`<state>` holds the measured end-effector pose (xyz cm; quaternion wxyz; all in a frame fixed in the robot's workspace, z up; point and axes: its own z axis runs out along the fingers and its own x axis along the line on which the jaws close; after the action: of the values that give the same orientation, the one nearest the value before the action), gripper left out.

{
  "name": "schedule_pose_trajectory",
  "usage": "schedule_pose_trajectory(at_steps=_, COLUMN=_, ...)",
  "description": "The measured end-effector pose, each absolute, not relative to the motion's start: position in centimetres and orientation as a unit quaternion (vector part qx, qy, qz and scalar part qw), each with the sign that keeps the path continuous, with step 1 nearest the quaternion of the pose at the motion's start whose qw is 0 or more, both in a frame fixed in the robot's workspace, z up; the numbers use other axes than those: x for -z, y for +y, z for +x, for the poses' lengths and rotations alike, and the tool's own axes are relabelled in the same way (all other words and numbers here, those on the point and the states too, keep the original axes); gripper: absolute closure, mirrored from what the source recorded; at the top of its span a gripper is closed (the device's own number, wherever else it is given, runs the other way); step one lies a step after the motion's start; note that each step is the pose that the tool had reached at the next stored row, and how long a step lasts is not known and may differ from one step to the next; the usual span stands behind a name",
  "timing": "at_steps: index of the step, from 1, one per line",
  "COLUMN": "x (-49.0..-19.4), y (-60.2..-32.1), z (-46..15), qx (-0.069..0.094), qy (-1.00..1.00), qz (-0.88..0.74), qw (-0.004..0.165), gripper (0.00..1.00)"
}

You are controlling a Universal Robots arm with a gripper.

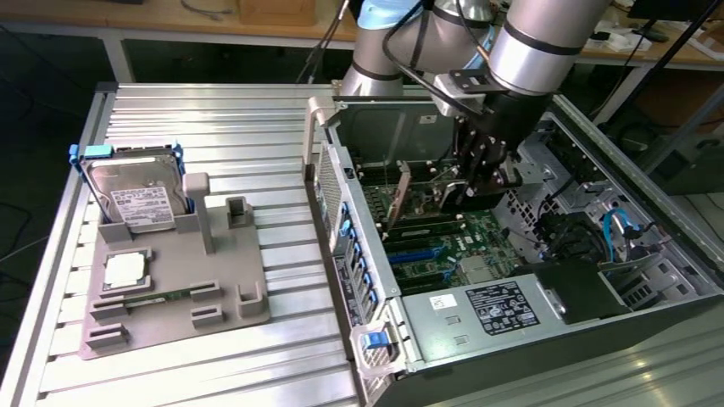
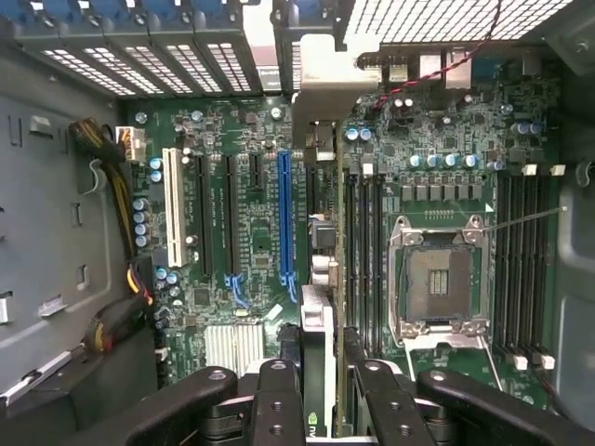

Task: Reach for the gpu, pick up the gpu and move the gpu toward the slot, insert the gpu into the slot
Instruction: 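Insert the gpu into the slot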

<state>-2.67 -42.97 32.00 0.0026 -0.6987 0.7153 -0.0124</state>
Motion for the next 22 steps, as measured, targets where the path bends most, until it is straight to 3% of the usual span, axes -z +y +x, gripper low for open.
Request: schedule_pose_trajectory(at_steps=22, x=-28.8, y=-43.0, z=-2.9, qx=0.012, qy=0.715, qz=-0.699, qw=0.003, gripper=0.73)
